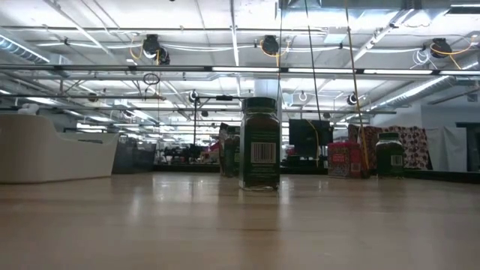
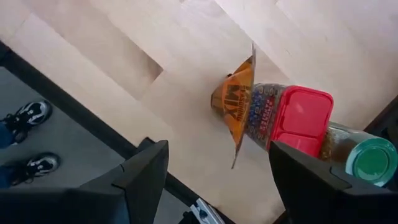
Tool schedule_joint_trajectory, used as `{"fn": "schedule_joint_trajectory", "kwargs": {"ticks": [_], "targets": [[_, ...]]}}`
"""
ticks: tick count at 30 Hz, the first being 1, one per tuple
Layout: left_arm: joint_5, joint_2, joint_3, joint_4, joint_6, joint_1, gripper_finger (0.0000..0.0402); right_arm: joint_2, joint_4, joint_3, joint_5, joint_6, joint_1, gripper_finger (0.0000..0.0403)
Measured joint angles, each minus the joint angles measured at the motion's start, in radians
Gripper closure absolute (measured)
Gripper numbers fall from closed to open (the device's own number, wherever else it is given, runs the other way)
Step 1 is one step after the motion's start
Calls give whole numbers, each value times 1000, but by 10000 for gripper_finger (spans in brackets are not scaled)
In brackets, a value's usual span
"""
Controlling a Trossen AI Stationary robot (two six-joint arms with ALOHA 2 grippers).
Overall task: Sort spices by type
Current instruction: Put the orange seasoning bag into the bottom black bin
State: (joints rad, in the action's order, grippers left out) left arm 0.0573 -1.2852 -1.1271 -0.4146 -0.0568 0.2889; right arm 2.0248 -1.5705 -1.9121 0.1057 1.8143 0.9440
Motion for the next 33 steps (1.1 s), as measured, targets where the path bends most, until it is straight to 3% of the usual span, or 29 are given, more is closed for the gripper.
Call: {"fn": "schedule_joint_trajectory", "kwargs": {"ticks": [8,18,22,28,33], "targets": [[71,-57,0,103,-36,-2,159,70,-1,0,28,0,-1,150],[50,-62,0,197,23,-1,159,243,-1,2,81,-62,0,165],[42,-62,0,267,101,-1,159,273,6,2,92,-80,0,225],[-24,-62,0,286,164,-1,159,270,12,2,150,-109,0,377],[-60,-62,0,286,206,-2,159,210,20,2,217,-168,-2,398]]}}
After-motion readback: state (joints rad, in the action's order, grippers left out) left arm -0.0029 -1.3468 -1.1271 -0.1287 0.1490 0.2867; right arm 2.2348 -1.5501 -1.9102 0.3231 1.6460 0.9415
